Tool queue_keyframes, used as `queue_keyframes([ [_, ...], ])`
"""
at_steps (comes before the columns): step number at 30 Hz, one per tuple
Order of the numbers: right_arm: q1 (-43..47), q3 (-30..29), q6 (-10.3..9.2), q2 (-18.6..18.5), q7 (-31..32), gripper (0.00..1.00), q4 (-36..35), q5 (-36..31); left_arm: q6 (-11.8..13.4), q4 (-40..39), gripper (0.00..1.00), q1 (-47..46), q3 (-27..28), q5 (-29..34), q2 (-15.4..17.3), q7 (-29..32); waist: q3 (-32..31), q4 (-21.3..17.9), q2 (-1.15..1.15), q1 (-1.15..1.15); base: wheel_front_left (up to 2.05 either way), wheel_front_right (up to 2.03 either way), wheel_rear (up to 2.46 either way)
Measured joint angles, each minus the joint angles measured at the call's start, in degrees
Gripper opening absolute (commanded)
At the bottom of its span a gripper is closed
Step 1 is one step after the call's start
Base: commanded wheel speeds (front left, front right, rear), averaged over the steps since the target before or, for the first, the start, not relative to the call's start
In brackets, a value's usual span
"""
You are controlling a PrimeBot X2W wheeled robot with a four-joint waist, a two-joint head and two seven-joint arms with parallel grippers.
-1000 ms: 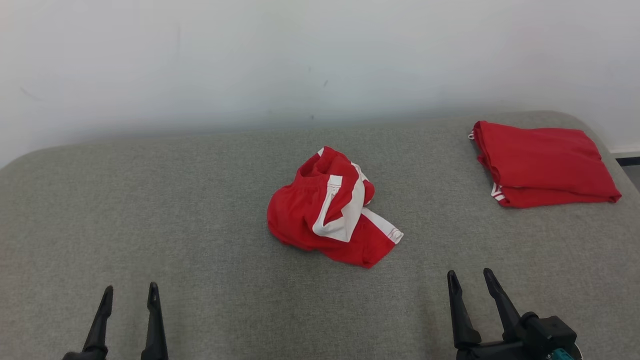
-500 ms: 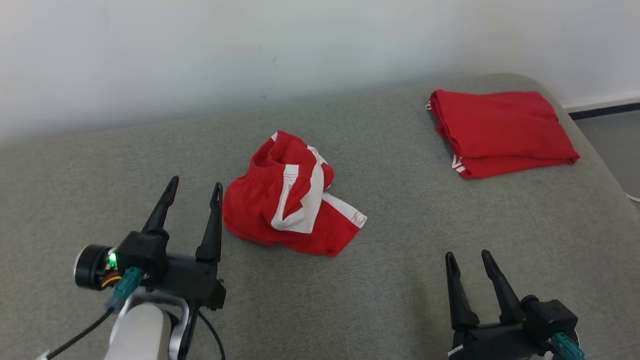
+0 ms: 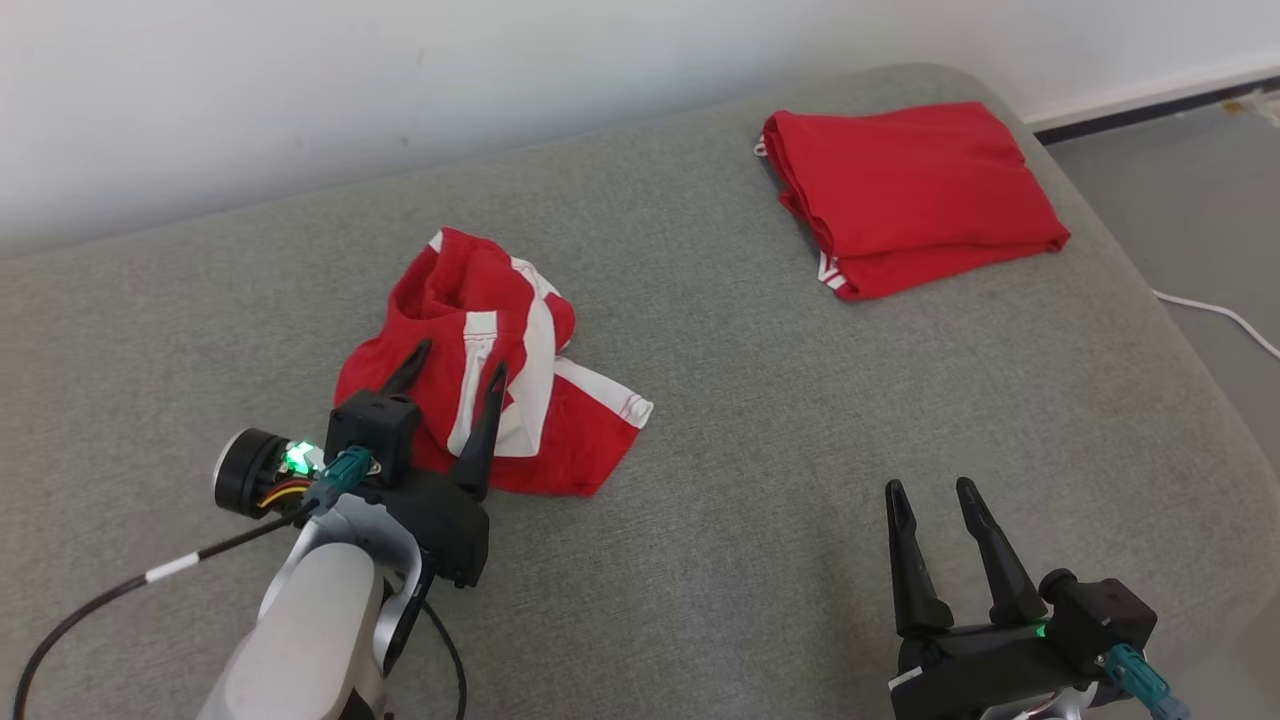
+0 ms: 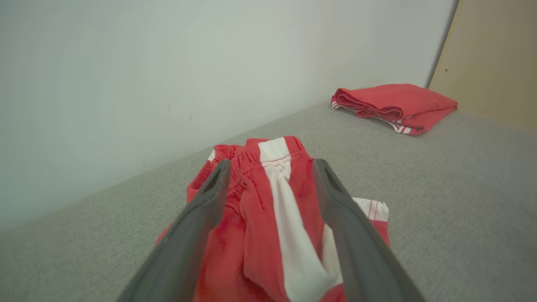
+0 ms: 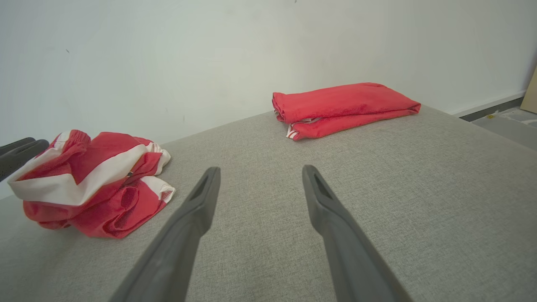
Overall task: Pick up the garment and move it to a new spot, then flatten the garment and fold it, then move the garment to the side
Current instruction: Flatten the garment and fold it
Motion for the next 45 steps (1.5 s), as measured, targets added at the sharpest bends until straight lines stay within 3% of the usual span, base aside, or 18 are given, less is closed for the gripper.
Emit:
queue_keyframes([
  [4, -0.3, 0.0, 0.00, 0.0, 0.0, 1.00, 0.0, 0.3, 0.6, 4.8, 1.00, -1.1, 0.0, -0.7, 0.0, 2.0, 1.0, -1.0, 0.00, 0.00, 0.00, 0.00, 0.00],
  [5, -0.3, 0.0, 0.00, 0.0, 0.0, 1.00, 0.0, 0.4, 0.8, 5.9, 0.89, -1.3, -0.2, -0.9, 0.1, 2.7, 1.1, -1.1, 0.00, 0.00, 0.00, 0.00, 0.00],
  [7, -0.4, -0.1, 0.00, 0.0, 0.0, 1.00, -0.2, 0.6, 0.8, 7.3, 0.00, -1.4, -0.3, -1.0, 0.0, 2.6, 1.4, -1.3, 0.00, 0.00, 0.00, 0.00, 0.00],
  [12, -0.3, -0.9, 0.00, 0.0, 0.0, 1.00, -0.7, 0.4, 0.5, 7.1, 0.00, -2.8, -0.4, -2.5, -1.2, -1.0, 1.3, -0.2, 0.00, 0.00, 0.00, 0.00, 0.00],
  [19, 0.8, -1.0, 0.00, 0.0, 0.0, 1.00, -0.1, -0.4, 1.5, 0.9, 0.00, -1.1, 1.9, -6.0, -3.3, -3.9, -0.2, 3.3, 0.00, -0.01, 0.00, 0.00, 0.00],
  [32, 0.8, -0.8, 0.00, 0.0, 0.0, 1.00, 0.2, -1.9, 5.0, -9.7, 0.00, 18.8, 11.5, -13.7, -5.4, -4.7, -1.8, 12.0, -0.01, -0.01, 0.00, 0.00, 0.00],
  [38, 0.8, -0.7, 0.00, 0.0, 0.0, 1.00, 0.6, -1.9, 5.5, -9.7, 0.00, 24.0, 12.3, -14.4, -5.8, -4.8, -2.0, 13.6, 0.00, -0.01, 0.00, 0.00, 0.00],
  [39, 0.8, -0.6, 0.00, 0.0, 0.0, 1.00, 0.7, -1.9, 5.5, -9.5, 0.29, 24.4, 12.1, -14.5, -5.9, -4.8, -2.0, 13.7, -0.01, -0.01, 0.00, 0.00, 0.00],
  [40, 0.8, -0.5, 0.00, 0.0, 0.0, 1.00, 0.7, -2.0, 5.6, -9.3, 0.77, 24.7, 12.0, -14.5, -5.9, -4.8, -2.1, 13.8, 0.00, -0.01, 0.00, 0.00, 0.00],
  [41, 0.8, -0.5, 0.00, 0.0, 0.0, 1.00, 0.8, -2.0, 5.9, -9.3, 1.00, 24.9, 11.9, -14.4, -5.9, -4.8, -2.1, 13.8, 0.00, -0.01, 0.00, 0.00, 0.00],
  [45, 0.9, -0.8, 0.00, 0.0, 0.0, 1.00, 1.0, -2.2, 7.1, -12.5, 1.00, 25.1, 12.9, -13.8, -6.0, -4.8, -2.5, 14.0, 0.00, -0.01, 0.00, 0.00, 0.00],
])
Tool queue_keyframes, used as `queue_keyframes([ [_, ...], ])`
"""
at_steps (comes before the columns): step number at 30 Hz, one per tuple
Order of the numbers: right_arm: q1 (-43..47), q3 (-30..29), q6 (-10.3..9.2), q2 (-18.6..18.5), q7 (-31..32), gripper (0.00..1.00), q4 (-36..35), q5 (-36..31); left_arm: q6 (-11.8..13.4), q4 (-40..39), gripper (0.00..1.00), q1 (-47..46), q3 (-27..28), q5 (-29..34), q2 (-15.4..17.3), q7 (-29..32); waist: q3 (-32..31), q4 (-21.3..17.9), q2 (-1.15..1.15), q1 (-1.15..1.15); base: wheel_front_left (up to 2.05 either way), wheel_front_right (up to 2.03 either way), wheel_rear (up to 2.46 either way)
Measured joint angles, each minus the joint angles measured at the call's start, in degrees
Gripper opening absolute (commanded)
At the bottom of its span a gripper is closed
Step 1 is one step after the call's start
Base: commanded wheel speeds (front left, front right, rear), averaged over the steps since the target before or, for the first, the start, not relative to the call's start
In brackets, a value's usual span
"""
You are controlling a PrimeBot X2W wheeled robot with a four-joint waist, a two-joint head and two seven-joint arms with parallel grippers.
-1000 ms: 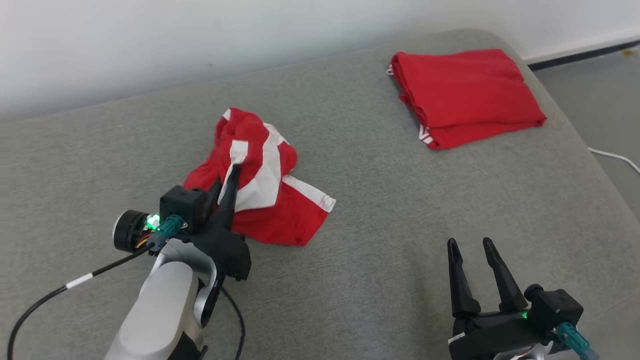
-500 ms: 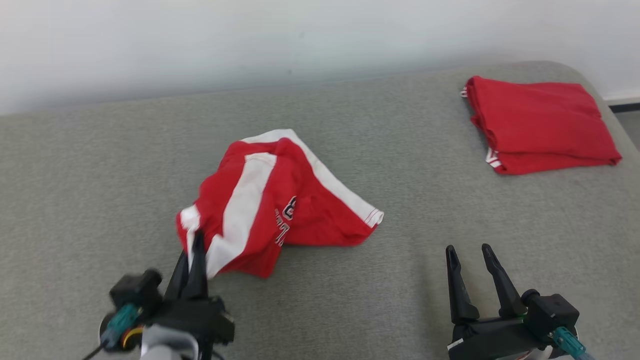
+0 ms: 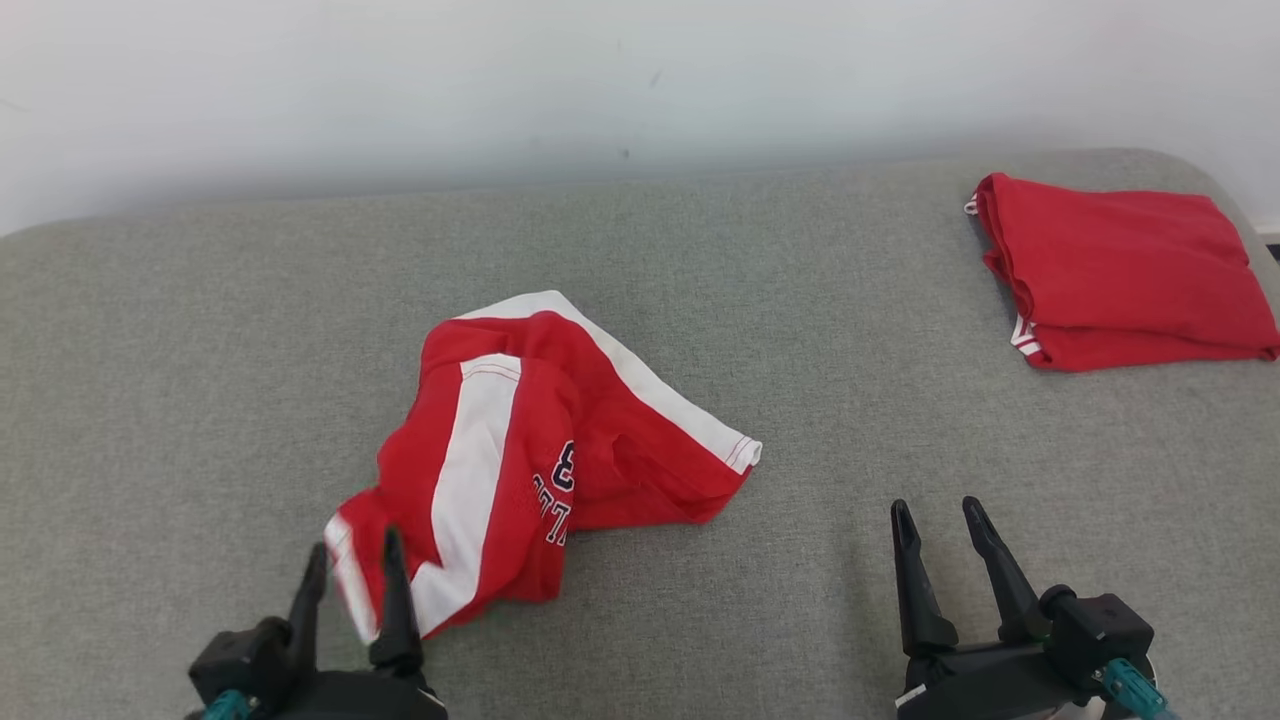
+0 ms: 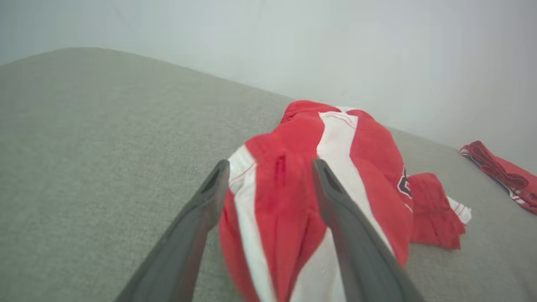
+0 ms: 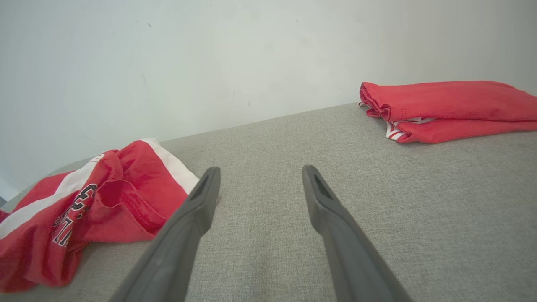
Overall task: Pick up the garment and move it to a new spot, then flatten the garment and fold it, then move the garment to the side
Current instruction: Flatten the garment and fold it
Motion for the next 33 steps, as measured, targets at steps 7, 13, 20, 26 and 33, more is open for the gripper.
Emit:
queue_keyframes([
  [7, 1.0, -0.2, 0.00, 0.0, 0.0, 1.00, 0.4, -0.2, 0.5, -7.2, 1.00, 2.5, 5.7, 5.5, 0.0, 0.0, -1.5, 0.5, 0.00, 0.00, 0.00, 0.00, 0.00],
  [13, 1.7, -0.1, 0.00, 0.0, 0.0, 1.00, 0.6, -0.2, -0.1, -12.0, 1.00, 5.7, 9.3, 11.2, 0.3, 0.0, -2.8, 0.9, 0.00, 0.00, 0.00, 0.00, 0.00],
  [20, 2.6, 0.2, 0.00, 0.0, 0.0, 1.00, 1.1, -0.5, -2.1, -15.2, 1.00, 10.8, 10.3, 16.6, 1.8, 0.0, -4.0, 1.7, 0.00, -0.01, 0.00, 0.00, 0.00],
  [26, 2.9, 0.8, 0.00, 0.0, 0.0, 1.00, 1.5, -1.5, -3.6, -16.9, 1.00, 13.5, 10.0, 18.0, 1.1, 0.0, -5.0, 3.1, 0.00, 0.00, 0.00, 0.00, 0.00],
  [33, -1.4, 7.1, 0.00, -1.8, 0.0, 1.00, 3.6, -2.8, -4.2, -16.8, 1.00, 13.5, 9.5, 17.9, 0.5, 0.0, -5.4, 5.1, 0.00, 0.00, 0.00, 0.00, 0.00],
])
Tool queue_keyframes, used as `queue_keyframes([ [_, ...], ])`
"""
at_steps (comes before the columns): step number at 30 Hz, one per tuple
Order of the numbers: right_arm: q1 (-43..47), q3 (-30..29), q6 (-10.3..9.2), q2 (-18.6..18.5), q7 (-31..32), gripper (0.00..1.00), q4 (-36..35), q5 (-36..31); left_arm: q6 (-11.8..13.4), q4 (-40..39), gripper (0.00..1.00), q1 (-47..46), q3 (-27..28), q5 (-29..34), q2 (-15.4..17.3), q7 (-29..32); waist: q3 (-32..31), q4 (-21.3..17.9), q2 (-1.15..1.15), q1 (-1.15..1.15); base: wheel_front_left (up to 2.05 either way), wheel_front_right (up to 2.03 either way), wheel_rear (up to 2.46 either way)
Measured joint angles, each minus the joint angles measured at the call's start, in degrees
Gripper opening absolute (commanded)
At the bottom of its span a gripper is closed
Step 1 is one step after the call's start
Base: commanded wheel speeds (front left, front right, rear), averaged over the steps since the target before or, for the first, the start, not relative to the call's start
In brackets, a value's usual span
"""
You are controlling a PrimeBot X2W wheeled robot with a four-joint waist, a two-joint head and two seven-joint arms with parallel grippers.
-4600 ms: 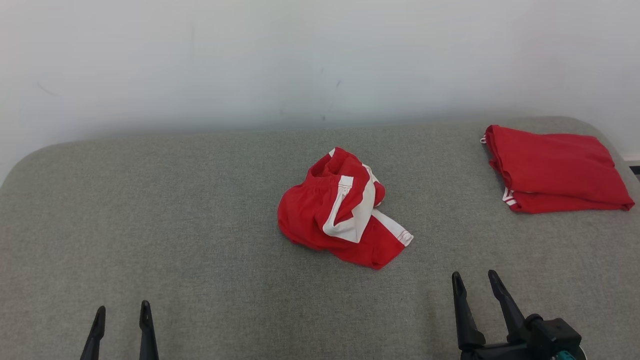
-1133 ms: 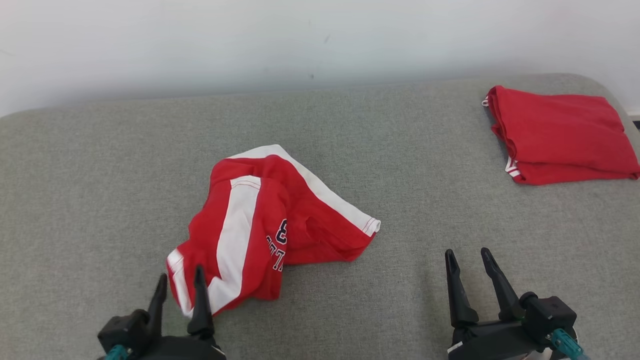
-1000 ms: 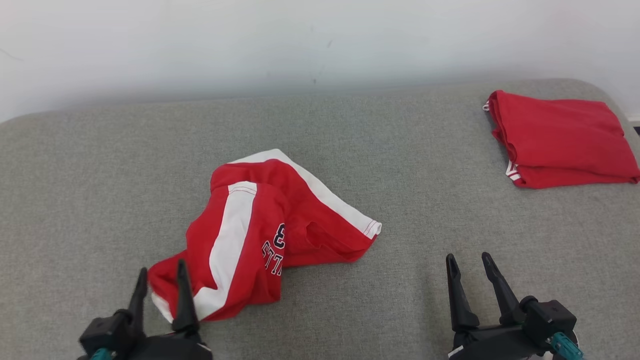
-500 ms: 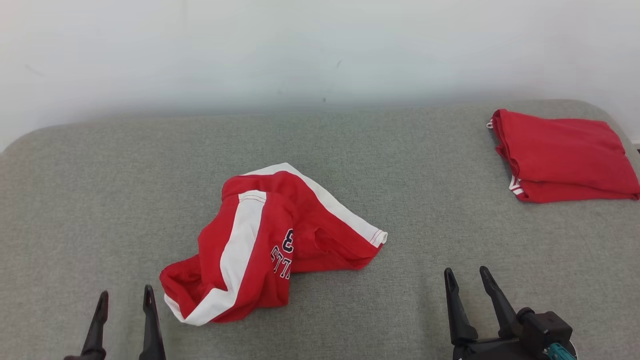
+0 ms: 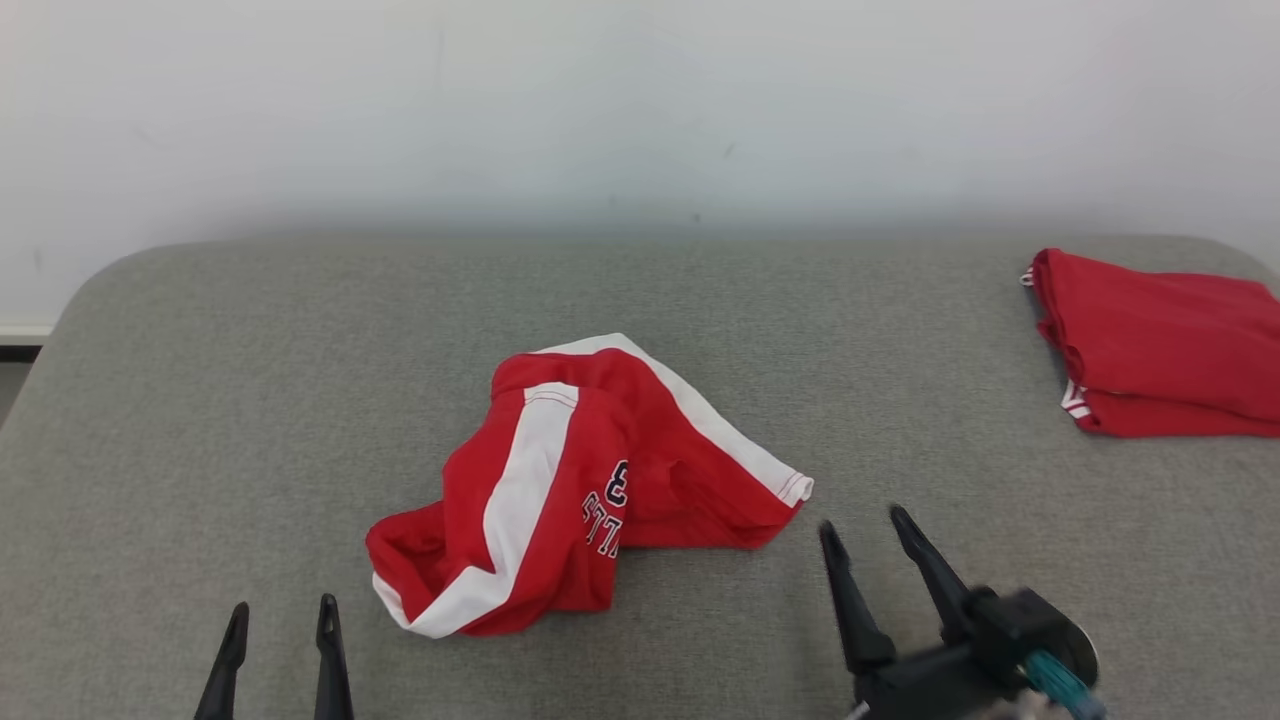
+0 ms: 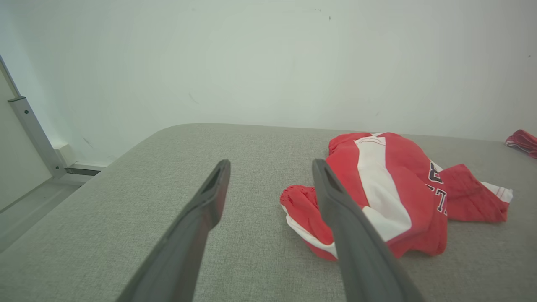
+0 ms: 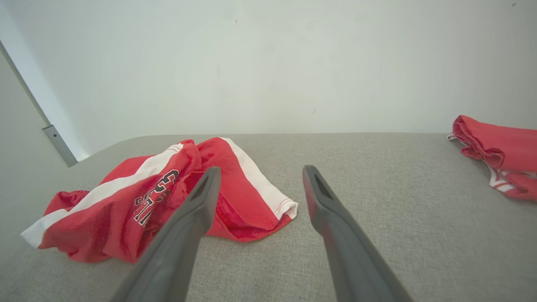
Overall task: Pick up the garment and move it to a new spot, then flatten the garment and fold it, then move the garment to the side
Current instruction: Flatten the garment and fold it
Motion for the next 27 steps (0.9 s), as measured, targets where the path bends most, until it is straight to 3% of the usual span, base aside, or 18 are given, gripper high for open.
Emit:
queue_keyframes([
  [7, -10.8, 6.8, 0.00, -2.9, 0.4, 1.00, 7.3, 1.1, -0.5, 0.6, 1.00, -1.7, -0.9, 0.0, -0.2, 0.0, 0.5, 2.8, 0.00, 0.01, 0.00, 0.00, 0.00],
  [13, -21.5, 11.7, 0.00, -4.5, 4.3, 1.00, 15.1, 2.7, -0.6, 1.3, 1.00, -3.6, -2.8, -0.6, -0.4, 0.0, 1.7, 6.4, 0.00, 0.01, 0.00, 0.00, 0.00],
  [27, -38.6, 20.4, 0.00, -6.9, 10.8, 1.00, 34.3, 8.4, 1.5, 2.7, 1.00, -6.7, -8.3, -5.3, -0.4, 0.0, 5.6, 15.1, 0.01, 0.01, 0.00, 0.00, 0.00],
])
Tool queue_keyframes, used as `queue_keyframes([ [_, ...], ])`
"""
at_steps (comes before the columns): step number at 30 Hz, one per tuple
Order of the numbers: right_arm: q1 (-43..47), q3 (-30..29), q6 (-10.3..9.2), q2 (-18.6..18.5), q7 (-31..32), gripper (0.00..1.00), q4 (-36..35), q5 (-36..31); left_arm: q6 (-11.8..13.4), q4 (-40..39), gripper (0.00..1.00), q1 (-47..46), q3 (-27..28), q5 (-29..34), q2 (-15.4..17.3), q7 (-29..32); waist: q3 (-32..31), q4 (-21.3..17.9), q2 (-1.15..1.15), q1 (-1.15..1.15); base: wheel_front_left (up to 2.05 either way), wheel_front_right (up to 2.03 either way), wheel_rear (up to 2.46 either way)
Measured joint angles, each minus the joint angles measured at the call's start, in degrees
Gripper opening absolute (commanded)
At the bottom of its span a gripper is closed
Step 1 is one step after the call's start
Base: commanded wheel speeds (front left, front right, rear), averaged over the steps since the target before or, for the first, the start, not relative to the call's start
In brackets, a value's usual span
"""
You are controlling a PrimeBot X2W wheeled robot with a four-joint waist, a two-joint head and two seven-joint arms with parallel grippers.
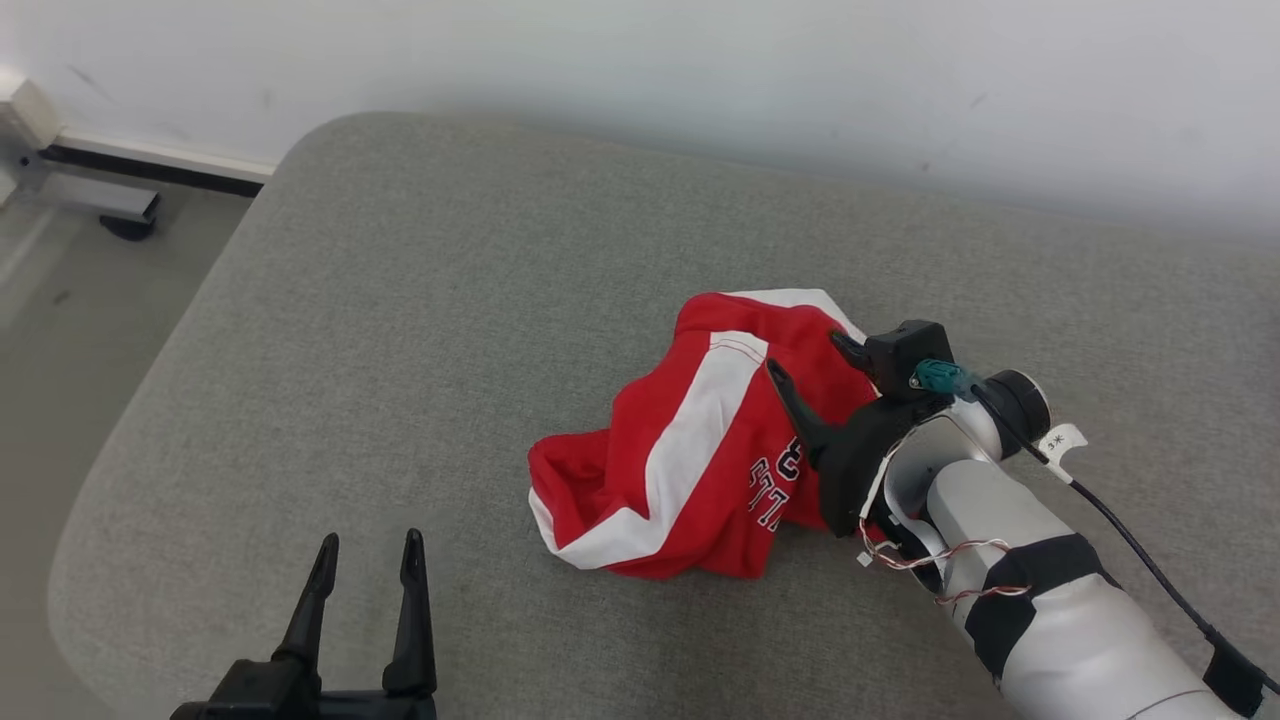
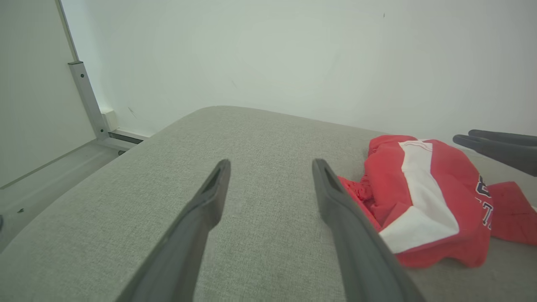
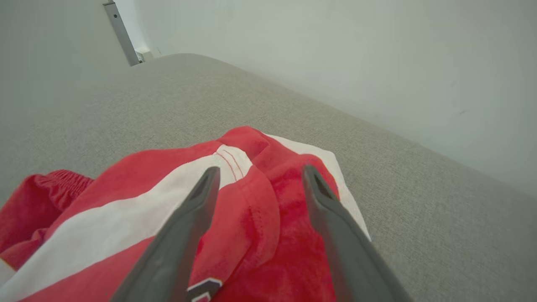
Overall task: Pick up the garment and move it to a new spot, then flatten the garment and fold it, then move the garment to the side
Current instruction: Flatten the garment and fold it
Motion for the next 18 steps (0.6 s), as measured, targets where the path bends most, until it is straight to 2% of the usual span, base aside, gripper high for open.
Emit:
queue_keyframes([
  [5, -3.2, 3.0, 0.00, 0.1, 1.6, 1.00, 5.3, 2.2, 0.1, 0.6, 1.00, -0.9, -0.7, -0.8, 0.0, 0.0, 1.5, 2.1, -0.01, 0.00, 0.00, 0.00, 0.00],
  [6, -3.6, 3.6, 0.00, 0.2, 2.1, 0.88, 6.4, 2.8, 0.1, 0.6, 1.00, -1.1, -0.8, -0.9, 0.0, 0.0, 1.7, 2.4, 0.00, 0.00, 0.00, 0.00, 0.00],
  [7, -3.8, 4.0, 0.00, 0.2, 2.1, 0.42, 7.1, 3.2, 0.2, 0.6, 1.00, -1.2, -1.0, -1.0, 0.0, 0.0, 2.0, 2.6, 0.00, 0.01, 0.00, 0.00, 0.00],
  [8, -4.0, 4.5, 0.00, 0.2, 1.7, 0.03, 7.7, 3.5, 0.4, 0.7, 1.00, -1.2, -1.0, -1.1, 0.0, 0.0, 2.1, 2.8, 0.00, 0.01, 0.00, 0.00, 0.00],
  [9, -4.3, 5.0, 0.00, 0.2, 1.4, 0.00, 8.2, 4.0, 0.6, 0.7, 1.00, -1.2, -1.1, -1.2, 0.0, 0.0, 2.3, 3.0, 0.00, 0.00, 0.00, 0.00, 0.00],
  [13, -4.8, 6.5, 0.00, 0.2, -0.1, 0.00, 9.2, 5.0, 0.8, 0.7, 1.00, -1.2, -0.8, -1.3, 0.0, 0.0, 2.4, 2.7, 0.00, 0.00, 0.00, 0.00, 0.00],
  [18, -6.0, 7.6, 0.00, -0.4, -6.2, 0.00, 9.3, 6.4, 1.1, 0.5, 1.00, -1.1, 0.6, -1.3, 0.0, 0.0, 1.8, 1.0, 0.00, 0.00, 0.00, 0.00, 0.00],
])
